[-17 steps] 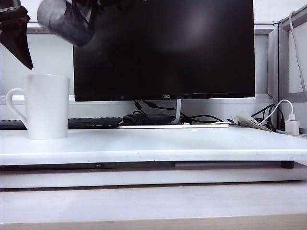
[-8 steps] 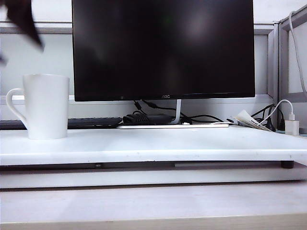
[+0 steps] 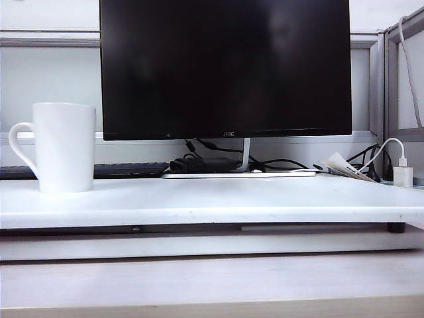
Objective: Carefully pick up the black cup and pour some water from the black cup into the white cup.
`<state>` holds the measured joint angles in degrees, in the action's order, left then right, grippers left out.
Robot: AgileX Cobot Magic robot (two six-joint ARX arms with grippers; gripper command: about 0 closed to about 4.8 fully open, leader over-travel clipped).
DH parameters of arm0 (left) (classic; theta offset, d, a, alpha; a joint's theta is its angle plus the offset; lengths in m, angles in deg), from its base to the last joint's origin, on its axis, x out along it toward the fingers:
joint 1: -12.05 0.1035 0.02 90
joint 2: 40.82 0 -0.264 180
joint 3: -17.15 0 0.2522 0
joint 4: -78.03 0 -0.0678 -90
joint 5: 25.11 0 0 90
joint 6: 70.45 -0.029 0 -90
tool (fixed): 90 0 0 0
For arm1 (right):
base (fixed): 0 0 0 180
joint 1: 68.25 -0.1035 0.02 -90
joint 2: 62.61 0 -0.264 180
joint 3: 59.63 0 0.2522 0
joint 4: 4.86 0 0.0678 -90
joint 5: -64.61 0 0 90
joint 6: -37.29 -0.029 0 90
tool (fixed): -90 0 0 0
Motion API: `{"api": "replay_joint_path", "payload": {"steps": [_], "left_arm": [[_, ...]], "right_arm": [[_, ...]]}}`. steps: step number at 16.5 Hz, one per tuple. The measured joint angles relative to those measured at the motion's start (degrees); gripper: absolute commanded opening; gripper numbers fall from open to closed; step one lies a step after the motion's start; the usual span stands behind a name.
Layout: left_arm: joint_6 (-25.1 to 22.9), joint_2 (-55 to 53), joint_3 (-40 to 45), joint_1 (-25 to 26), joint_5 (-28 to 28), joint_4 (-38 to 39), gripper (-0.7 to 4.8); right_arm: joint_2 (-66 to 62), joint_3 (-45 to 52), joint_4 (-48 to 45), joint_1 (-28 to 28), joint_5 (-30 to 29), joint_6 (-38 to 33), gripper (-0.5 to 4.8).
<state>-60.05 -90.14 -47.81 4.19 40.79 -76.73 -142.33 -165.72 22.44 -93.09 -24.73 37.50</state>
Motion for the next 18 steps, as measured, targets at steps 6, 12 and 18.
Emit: {"api": "replay_joint_path", "payload": {"steps": [6,12,18], "left_arm": [[-6.9,-0.8,0.1,-12.2,1.5,2.1,4.79],[-12.5,-13.8,0.3,-17.0,5.2,-0.5,4.79],[-12.8,-16.0,0.3,-17.0,4.9,-4.0,4.79]], "right_arm": [[9.9,46.4,-27.8,-0.2,-0.2,-10.3,-0.06],[-16.2,50.4,-53.0,-0.3,-0.8,-11.8,-0.06],[-23.7,45.2,-55.1,-0.3,-0.8,-9.5,-0.06]]}}
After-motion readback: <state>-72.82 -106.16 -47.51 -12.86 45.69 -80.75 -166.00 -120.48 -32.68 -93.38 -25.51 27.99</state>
